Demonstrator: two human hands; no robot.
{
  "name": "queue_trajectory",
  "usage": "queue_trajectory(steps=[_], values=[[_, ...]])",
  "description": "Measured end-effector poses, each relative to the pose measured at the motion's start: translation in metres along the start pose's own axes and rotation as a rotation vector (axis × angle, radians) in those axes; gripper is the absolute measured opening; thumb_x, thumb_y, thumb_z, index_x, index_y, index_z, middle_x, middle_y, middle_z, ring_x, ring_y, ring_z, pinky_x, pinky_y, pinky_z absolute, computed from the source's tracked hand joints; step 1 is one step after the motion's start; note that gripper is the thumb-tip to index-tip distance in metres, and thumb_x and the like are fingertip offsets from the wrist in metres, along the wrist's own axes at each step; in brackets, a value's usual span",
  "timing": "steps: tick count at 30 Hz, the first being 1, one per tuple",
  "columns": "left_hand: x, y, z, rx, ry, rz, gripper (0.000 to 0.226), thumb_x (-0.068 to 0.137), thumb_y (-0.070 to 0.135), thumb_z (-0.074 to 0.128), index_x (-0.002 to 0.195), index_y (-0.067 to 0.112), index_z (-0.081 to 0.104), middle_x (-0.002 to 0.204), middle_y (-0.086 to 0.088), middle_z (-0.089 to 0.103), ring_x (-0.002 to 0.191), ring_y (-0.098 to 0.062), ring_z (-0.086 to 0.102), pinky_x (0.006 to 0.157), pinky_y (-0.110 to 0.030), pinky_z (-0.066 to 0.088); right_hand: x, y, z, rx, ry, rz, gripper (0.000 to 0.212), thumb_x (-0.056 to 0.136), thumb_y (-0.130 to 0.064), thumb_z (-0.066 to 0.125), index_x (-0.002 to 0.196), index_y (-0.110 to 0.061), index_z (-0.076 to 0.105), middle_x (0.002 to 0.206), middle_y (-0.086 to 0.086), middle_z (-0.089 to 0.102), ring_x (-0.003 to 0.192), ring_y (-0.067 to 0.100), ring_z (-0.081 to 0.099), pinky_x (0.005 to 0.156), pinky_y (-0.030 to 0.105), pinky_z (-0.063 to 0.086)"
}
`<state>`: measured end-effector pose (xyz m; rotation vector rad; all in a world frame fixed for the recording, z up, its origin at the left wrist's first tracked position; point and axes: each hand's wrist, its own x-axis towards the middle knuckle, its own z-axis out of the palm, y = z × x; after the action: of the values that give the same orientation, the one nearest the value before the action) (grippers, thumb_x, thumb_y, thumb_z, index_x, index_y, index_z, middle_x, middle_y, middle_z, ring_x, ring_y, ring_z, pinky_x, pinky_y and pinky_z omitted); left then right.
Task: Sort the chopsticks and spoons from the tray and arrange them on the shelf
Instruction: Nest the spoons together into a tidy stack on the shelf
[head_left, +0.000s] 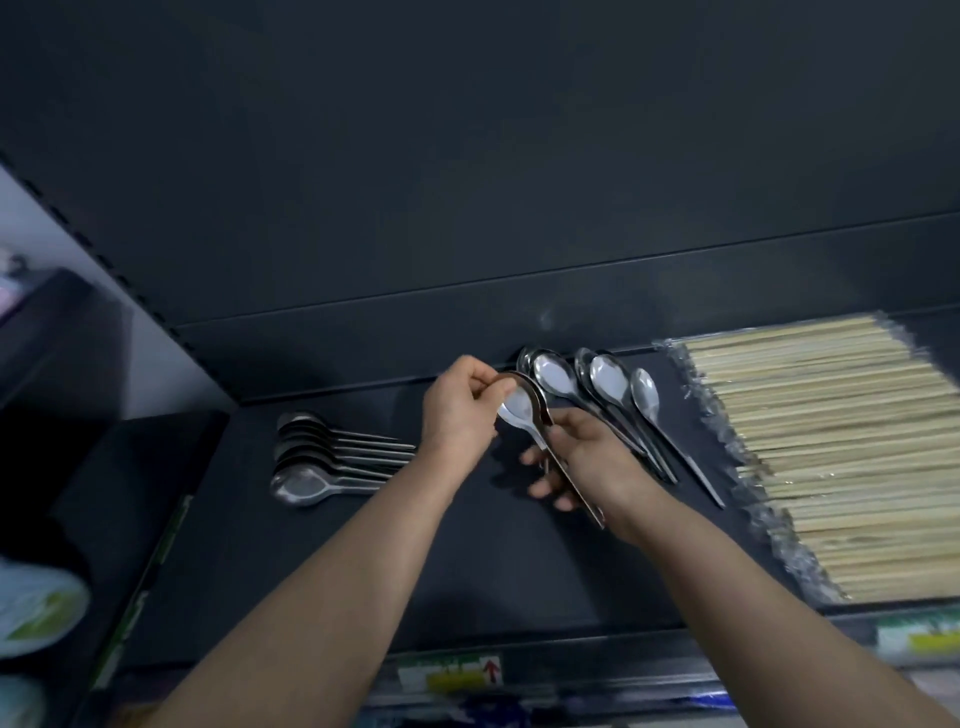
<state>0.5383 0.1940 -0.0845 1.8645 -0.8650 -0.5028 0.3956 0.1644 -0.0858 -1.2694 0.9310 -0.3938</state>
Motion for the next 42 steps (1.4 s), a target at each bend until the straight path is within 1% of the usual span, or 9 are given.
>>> queue_trajectory(steps=[3,6,9,12,21,25,30,34,42], values=[[-0.012,-0.013,-0.023,0.029,0.096,-0.022,0.021,0.084,0.030,0.072,0.080,0.026,0.052,0.080,0.002,0.064,0.075,-0.021,0.066,0.066,-0.043,0.056,0.001,-0.002,0.013,-0.151,-0.073,-0.008,0.018,0.103,-0.024,0.037,0.110,-0.020,0.053,0.071,-0.001,0.060,0.041,0.008,0.038,0.035,0.019,0.026],[-0.023,-0.029,-0.056,0.062,0.101,-0.100,0.018,0.086,0.028,0.070,0.096,0.023,0.056,0.089,0.004,0.066,0.082,-0.017,0.065,0.076,-0.036,0.055,0.003,-0.001,0.037,-0.404,-0.202,-0.054,0.018,0.101,-0.021,0.040,0.110,-0.020,0.056,0.069,-0.005,0.062,0.039,0.001,0.041,0.042,0.018,0.035],[-0.037,-0.049,-0.093,0.109,0.053,-0.140,0.002,0.088,0.021,0.067,0.086,0.020,0.066,0.082,0.006,0.070,0.080,-0.014,0.067,0.080,-0.040,0.057,0.004,0.000,0.066,-0.845,-0.233,-0.169,0.023,0.098,-0.027,0.041,0.116,-0.028,0.054,0.086,-0.007,0.070,0.073,0.009,0.061,0.071,0.029,0.049],[-0.049,-0.071,-0.128,0.157,0.140,-0.191,0.009,0.086,0.020,0.067,0.079,0.024,0.065,0.081,0.007,0.069,0.081,-0.016,0.068,0.077,-0.043,0.058,0.000,-0.001,0.093,-1.157,-0.140,-0.288,0.026,0.098,-0.033,0.042,0.121,-0.030,0.053,0.113,0.000,0.065,0.106,0.025,0.059,0.082,0.033,0.045],[-0.058,-0.117,-0.183,0.253,0.247,-0.214,0.017,0.086,0.018,0.070,0.075,0.026,0.059,0.077,0.005,0.067,0.074,-0.014,0.066,0.070,-0.042,0.059,0.007,0.018,0.150,-1.334,0.051,-0.505,0.021,0.092,-0.017,0.051,0.109,-0.026,0.060,0.112,-0.005,0.058,0.108,0.019,0.054,0.078,0.031,0.047],[-0.051,-0.120,-0.186,0.366,0.243,-0.182,0.012,0.086,0.021,0.071,0.087,0.018,0.059,0.079,0.008,0.062,0.079,-0.013,0.062,0.070,-0.027,0.050,0.012,0.026,0.157,-1.455,0.147,-0.574,0.025,0.088,-0.012,0.054,0.106,-0.027,0.061,0.107,-0.006,0.057,0.103,0.018,0.052,0.072,0.028,0.040],[-0.046,-0.112,-0.189,0.586,0.262,-0.091,0.022,0.085,0.025,0.070,0.103,0.021,0.058,0.098,0.006,0.059,0.085,-0.016,0.060,0.068,-0.030,0.047,0.014,0.029,0.161,-1.475,0.203,-0.590,0.022,0.074,-0.009,0.070,0.086,-0.026,0.067,0.087,-0.006,0.061,0.084,0.019,0.059,0.060,0.026,0.033],[-0.041,-0.098,-0.179,0.611,0.197,0.003,0.013,0.087,0.023,0.067,0.099,0.024,0.063,0.101,0.007,0.062,0.090,-0.015,0.062,0.072,-0.030,0.051,0.012,0.029,0.156,-1.484,0.260,-0.629,0.028,0.053,-0.005,0.082,0.067,-0.025,0.067,0.067,-0.006,0.058,0.065,0.020,0.057,0.051,0.024,0.033],[-0.031,-0.071,-0.120,0.628,0.002,0.073,0.013,0.088,0.022,0.064,0.100,0.025,0.063,0.101,0.007,0.066,0.097,-0.016,0.064,0.080,-0.033,0.053,-0.001,0.029,0.091,-1.513,0.380,-0.629,0.025,0.053,-0.009,0.084,0.067,-0.022,0.069,0.063,-0.002,0.057,0.065,0.026,0.058,0.050,0.032,0.043]])
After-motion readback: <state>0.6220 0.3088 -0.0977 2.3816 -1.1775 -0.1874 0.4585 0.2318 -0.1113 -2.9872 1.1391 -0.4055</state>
